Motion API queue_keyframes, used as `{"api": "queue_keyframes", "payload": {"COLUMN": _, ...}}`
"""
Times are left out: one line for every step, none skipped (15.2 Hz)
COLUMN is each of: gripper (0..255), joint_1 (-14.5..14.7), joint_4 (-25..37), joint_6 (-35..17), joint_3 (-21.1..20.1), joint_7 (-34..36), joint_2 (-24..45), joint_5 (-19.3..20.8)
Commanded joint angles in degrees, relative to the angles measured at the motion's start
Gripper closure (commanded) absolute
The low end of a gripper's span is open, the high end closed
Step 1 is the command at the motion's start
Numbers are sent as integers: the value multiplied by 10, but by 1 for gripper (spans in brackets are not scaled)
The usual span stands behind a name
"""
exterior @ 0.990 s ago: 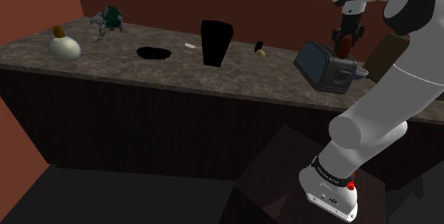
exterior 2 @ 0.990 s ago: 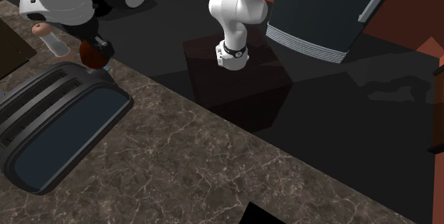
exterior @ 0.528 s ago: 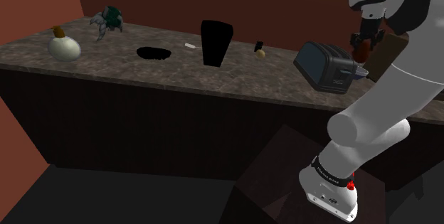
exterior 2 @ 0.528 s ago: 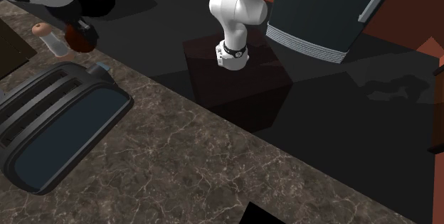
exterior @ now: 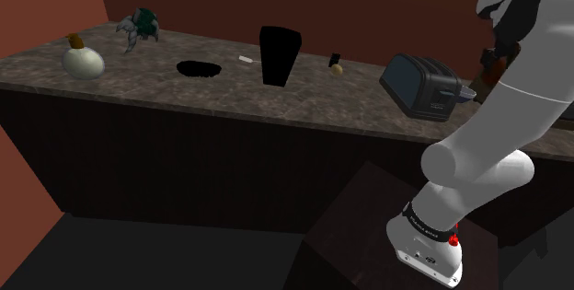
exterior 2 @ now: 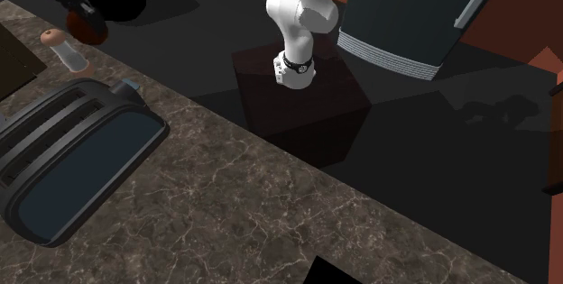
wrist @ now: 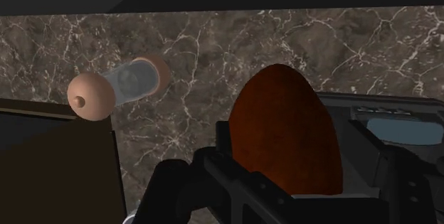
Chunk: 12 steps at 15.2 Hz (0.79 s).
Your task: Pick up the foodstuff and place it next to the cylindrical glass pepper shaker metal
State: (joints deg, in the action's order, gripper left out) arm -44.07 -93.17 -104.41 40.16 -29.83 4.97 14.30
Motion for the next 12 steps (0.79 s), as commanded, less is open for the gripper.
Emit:
{"api": "queue_keyframes", "payload": {"gripper": 255, "joint_1": -22, "joint_4": 19, "joint_6": -10, "joint_3": 13, "joint_7": -36, "joint_2": 25, "joint_5": -22}}
{"api": "queue_keyframes", "payload": {"gripper": 255, "joint_1": -34, "joint_4": 30, "joint_6": -12, "joint_3": 18, "joint_7": -54, "joint_2": 37, "joint_5": -33}}
{"api": "queue_keyframes", "payload": {"gripper": 255, "joint_1": -46, "joint_4": 41, "joint_6": -15, "joint_3": 23, "joint_7": -71, "joint_2": 50, "joint_5": -45}}
{"api": "queue_keyframes", "payload": {"gripper": 255, "joint_1": -60, "joint_4": 54, "joint_6": -17, "joint_3": 27, "joint_7": -89, "joint_2": 63, "joint_5": -58}}
{"api": "queue_keyframes", "payload": {"gripper": 255, "joint_1": -74, "joint_4": 68, "joint_6": -18, "joint_3": 30, "joint_7": -107, "joint_2": 77, "joint_5": -71}}
{"api": "queue_keyframes", "payload": {"gripper": 255, "joint_1": -90, "joint_4": 83, "joint_6": -18, "joint_3": 33, "joint_7": -125, "joint_2": 92, "joint_5": -85}}
{"api": "queue_keyframes", "payload": {"gripper": 255, "joint_1": -106, "joint_4": 98, "joint_6": -18, "joint_3": 35, "joint_7": -142, "joint_2": 108, "joint_5": -99}}
{"api": "queue_keyframes", "payload": {"gripper": 255, "joint_1": -123, "joint_4": 116, "joint_6": -17, "joint_3": 36, "joint_7": -160, "joint_2": 124, "joint_5": -114}}
{"api": "queue_keyframes", "payload": {"gripper": 255, "joint_1": -142, "joint_4": 134, "joint_6": -15, "joint_3": 36, "joint_7": -177, "joint_2": 140, "joint_5": -129}}
{"api": "queue_keyframes", "payload": {"gripper": 255, "joint_1": -161, "joint_4": 154, "joint_6": -11, "joint_3": 35, "joint_7": -193, "joint_2": 157, "joint_5": -143}}
{"api": "queue_keyframes", "payload": {"gripper": 255, "joint_1": -178, "joint_4": 173, "joint_6": -8, "joint_3": 34, "joint_7": -207, "joint_2": 172, "joint_5": -156}}
{"api": "queue_keyframes", "payload": {"gripper": 255, "joint_1": -176, "joint_4": 162, "joint_6": -16, "joint_3": 33, "joint_7": -205, "joint_2": 170, "joint_5": -154}}
